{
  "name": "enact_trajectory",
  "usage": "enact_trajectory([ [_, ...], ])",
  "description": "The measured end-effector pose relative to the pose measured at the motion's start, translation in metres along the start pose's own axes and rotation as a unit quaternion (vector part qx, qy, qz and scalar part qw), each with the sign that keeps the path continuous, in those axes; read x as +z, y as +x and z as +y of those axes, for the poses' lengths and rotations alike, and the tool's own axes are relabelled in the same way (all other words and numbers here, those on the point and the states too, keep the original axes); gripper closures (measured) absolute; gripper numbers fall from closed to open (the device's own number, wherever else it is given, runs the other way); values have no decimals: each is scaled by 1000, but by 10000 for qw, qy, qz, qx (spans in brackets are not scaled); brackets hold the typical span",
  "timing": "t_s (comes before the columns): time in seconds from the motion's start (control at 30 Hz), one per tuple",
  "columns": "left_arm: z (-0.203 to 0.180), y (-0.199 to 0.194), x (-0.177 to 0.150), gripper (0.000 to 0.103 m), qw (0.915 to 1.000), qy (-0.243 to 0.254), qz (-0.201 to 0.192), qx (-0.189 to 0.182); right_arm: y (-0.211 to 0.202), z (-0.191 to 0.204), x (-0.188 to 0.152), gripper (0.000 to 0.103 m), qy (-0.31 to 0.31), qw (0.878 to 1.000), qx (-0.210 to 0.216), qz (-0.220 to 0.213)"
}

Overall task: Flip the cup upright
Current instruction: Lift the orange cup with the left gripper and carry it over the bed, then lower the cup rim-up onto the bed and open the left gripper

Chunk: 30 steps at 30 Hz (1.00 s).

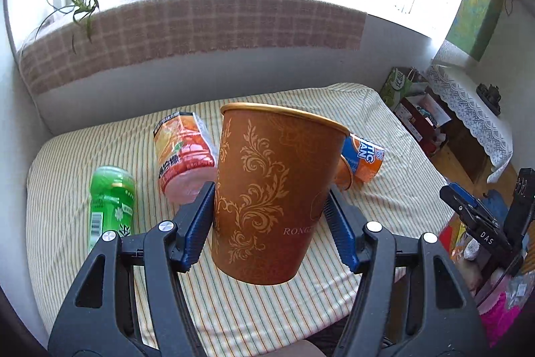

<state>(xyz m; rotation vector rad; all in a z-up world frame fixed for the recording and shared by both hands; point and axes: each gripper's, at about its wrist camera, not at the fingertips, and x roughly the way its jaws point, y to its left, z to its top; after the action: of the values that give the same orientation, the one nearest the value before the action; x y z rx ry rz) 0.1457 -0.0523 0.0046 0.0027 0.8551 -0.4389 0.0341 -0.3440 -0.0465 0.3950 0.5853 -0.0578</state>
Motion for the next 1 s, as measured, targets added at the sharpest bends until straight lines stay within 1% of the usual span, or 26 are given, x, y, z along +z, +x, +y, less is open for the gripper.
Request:
enact_trajectory([
  [0.13, 11, 3, -49, 37, 9983, -576, 3, 21, -5, 18, -9, 31, -218, 9997, 122, 63],
  [0.2, 12, 10, -66, 37, 9964, -844, 62, -17, -5, 25, -13, 31, -300, 9992, 210, 141],
  [0.23, 14, 13, -73, 37, 9944, -1057, 57, -62, -5, 29, -16, 31, -323, 9989, 261, 194],
  [0.27, 18, 17, -81, 37, 9909, -1333, 62, -172, -5, 32, -18, 31, -338, 9986, 312, 242],
  [0.33, 24, 26, -93, 37, 9812, -1883, 66, -418, -5, 38, -23, 31, -377, 9981, 374, 296],
  [0.37, 25, 30, -96, 37, 9780, -2028, 54, -480, -6, 40, -26, 31, -408, 9980, 382, 310],
  [0.47, 23, 44, -101, 37, 9739, -2218, 63, -469, -6, 45, -33, 31, -485, 9973, 391, 387],
  [0.5, 24, 51, -102, 37, 9715, -2322, 120, -471, -7, 45, -35, 31, -493, 9972, 388, 411],
  [0.6, 26, 67, -104, 37, 9615, -2653, 298, -652, -8, 44, -39, 31, -464, 9972, 364, 464],
  [0.8, 24, 77, -103, 37, 9598, -2692, 356, -710, -9, 44, -42, 31, -477, 9971, 297, 514],
  [0.9, 26, 77, -102, 36, 9614, -2634, 350, -718, -7, 46, -41, 31, -485, 9969, 300, 541],
  [0.93, 26, 77, -101, 31, 9621, -2593, 362, -761, -6, 48, -41, 31, -489, 9967, 325, 559],
  [0.97, 25, 76, -102, 22, 9632, -2543, 378, -784, -5, 50, -40, 31, -501, 9964, 354, 578],
  [1.0, 25, 75, -101, 20, 9648, -2481, 377, -784, -5, 52, -40, 31, -520, 9962, 378, 589],
])
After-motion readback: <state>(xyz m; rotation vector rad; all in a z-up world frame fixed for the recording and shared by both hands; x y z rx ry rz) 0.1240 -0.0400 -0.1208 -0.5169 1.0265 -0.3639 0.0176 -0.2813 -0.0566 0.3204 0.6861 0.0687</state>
